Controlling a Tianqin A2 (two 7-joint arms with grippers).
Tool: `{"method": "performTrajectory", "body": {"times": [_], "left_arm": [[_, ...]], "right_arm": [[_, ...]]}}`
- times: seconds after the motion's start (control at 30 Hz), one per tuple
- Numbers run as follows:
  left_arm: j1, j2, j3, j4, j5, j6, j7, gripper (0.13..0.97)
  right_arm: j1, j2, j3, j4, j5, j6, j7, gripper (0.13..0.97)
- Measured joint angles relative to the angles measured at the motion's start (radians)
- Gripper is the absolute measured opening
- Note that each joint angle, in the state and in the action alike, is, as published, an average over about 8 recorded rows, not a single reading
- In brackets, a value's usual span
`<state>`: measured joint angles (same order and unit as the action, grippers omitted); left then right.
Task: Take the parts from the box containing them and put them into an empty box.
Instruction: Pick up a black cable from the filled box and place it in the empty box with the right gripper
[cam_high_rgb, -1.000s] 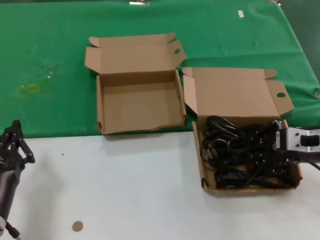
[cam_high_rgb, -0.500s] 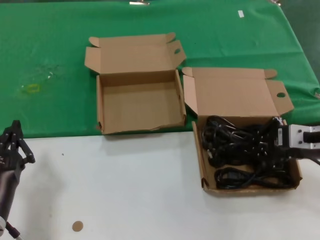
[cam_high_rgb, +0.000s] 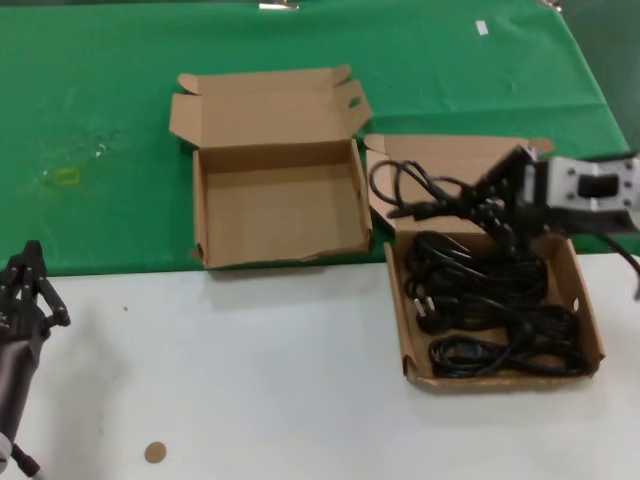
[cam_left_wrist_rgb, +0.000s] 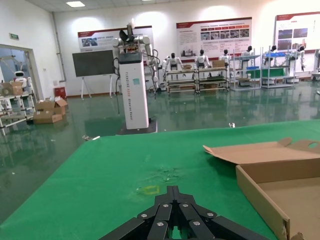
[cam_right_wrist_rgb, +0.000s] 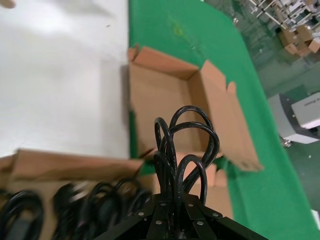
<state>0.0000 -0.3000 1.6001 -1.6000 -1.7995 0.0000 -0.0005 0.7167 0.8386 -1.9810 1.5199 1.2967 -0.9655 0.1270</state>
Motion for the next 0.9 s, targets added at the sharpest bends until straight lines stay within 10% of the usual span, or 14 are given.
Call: {"method": "performTrajectory", "body": {"times": [0.9], "left_arm": [[0.000,0.000,0.000,0.000,0.000,0.000,0.000,0.144]], "right_arm": [[0.389,-0.580,-0.179,-0.588,-0.194,0.116,-0.044,0.165]]}}
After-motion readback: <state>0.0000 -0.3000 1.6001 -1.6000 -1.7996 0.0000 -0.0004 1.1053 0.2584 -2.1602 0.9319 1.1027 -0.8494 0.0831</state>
